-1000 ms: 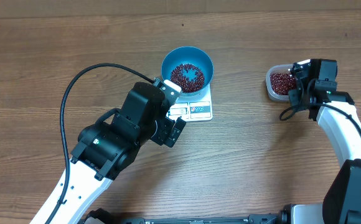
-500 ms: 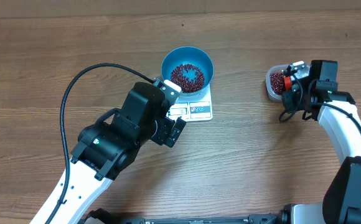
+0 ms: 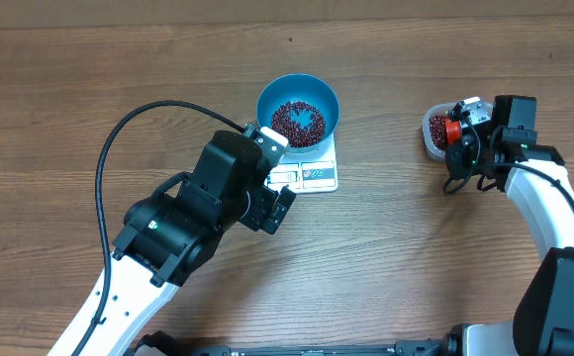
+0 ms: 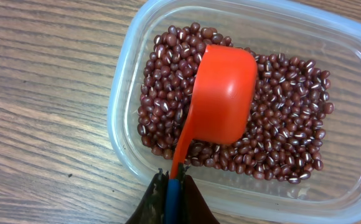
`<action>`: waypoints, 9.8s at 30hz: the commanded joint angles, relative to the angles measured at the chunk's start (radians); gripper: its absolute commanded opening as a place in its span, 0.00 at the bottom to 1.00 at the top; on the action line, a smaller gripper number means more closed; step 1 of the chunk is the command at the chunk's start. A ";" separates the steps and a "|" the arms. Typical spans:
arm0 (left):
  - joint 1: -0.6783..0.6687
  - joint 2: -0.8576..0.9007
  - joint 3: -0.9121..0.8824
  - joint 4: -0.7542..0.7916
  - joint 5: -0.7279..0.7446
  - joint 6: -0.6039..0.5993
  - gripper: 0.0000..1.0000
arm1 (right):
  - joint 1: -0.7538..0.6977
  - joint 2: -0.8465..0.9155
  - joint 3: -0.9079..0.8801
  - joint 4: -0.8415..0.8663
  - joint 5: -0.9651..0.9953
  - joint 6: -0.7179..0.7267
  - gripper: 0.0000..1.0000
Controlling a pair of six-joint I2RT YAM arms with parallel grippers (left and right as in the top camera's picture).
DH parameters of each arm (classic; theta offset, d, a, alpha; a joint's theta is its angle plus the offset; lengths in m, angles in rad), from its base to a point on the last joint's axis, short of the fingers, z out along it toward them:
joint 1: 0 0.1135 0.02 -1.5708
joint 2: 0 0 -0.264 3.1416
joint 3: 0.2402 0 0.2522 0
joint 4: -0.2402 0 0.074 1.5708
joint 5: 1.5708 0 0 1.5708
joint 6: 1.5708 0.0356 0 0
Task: Scoop item into bowl and weigh 150g on scale
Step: 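Lower the red scoop into the bean tub with the right gripper, then drag the scoop through the red beans to fill it, then carry the filled scoop left over the teal bowl, then tilt the scoop to pour beans into the teal bowl, then move the empty scoop back right to the bean tub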
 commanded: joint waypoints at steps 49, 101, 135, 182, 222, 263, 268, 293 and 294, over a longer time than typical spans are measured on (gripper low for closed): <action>0.004 0.006 -0.003 0.002 0.013 0.015 1.00 | -0.238 0.196 0.006 -0.005 -0.594 0.441 0.04; 0.004 0.006 -0.003 0.002 0.013 0.015 1.00 | -0.473 0.201 0.006 -0.038 -1.101 0.509 0.04; 0.005 0.006 -0.003 0.002 0.012 0.015 1.00 | -0.314 0.201 0.006 -0.048 -1.336 0.504 0.04; 0.004 0.006 -0.003 0.002 0.013 0.015 0.99 | 0.053 0.201 0.007 0.238 -1.332 0.779 0.04; 0.005 0.006 -0.003 0.002 0.013 0.015 0.99 | 0.274 0.201 0.007 0.663 -0.835 0.525 0.04; 0.004 0.006 -0.003 0.001 0.013 0.015 1.00 | 0.269 0.184 0.008 0.836 -0.763 -0.502 0.04; 0.004 0.006 -0.003 0.002 0.012 0.015 1.00 | 0.250 0.134 0.008 0.842 -0.745 -0.460 0.04; 0.005 0.006 -0.003 0.002 0.013 0.015 1.00 | -0.022 -0.301 0.008 0.140 -0.003 -0.072 0.04; 0.004 0.006 -0.003 0.002 0.013 0.015 1.00 | -0.022 -0.300 0.008 0.108 0.005 -0.072 0.04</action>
